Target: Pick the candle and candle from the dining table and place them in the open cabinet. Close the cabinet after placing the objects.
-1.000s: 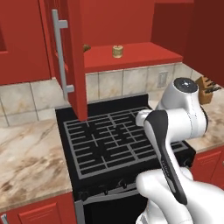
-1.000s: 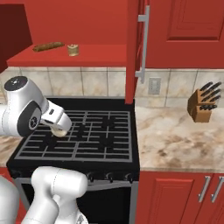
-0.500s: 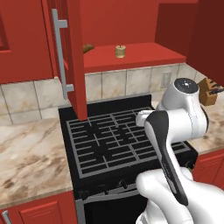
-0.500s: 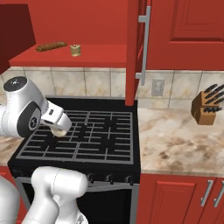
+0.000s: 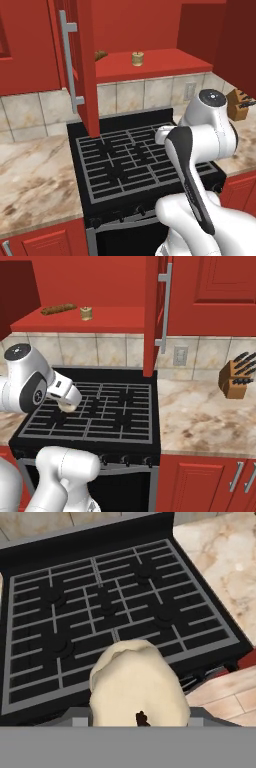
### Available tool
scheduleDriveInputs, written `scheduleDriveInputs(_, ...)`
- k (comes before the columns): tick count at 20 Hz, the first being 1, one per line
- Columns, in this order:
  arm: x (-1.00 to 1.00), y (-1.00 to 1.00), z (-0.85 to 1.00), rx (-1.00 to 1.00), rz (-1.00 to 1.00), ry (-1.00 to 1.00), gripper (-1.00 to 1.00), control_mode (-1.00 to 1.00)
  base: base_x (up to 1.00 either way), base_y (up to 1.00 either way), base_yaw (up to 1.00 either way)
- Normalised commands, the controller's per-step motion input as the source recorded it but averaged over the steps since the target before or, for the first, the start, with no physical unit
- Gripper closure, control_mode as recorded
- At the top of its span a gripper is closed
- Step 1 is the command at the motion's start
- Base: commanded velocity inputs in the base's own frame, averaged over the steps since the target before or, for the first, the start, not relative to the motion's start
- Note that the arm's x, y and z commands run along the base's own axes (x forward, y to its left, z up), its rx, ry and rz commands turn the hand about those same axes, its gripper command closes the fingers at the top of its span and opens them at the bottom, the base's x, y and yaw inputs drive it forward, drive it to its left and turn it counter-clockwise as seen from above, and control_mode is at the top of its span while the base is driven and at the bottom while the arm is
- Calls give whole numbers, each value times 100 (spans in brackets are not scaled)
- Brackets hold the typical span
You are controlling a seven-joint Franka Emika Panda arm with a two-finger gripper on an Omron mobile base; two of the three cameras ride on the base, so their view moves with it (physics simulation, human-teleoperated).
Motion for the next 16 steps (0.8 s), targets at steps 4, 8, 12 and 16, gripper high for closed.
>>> scheduleDriveInputs(4, 2, 0, 10, 0, 1, 0, 100, -100, 0, 0, 0)
scheduleDriveInputs(8, 16, -1, 59, -4, 2, -3, 100, -100, 0, 0, 0)
scheduleDriveInputs(12, 6, 0, 93, -1, 3, -21, 100, -100, 0, 0, 0)
scheduleDriveInputs(16, 11, 0, 96, -1, 1, -19, 100, -100, 0, 0, 0)
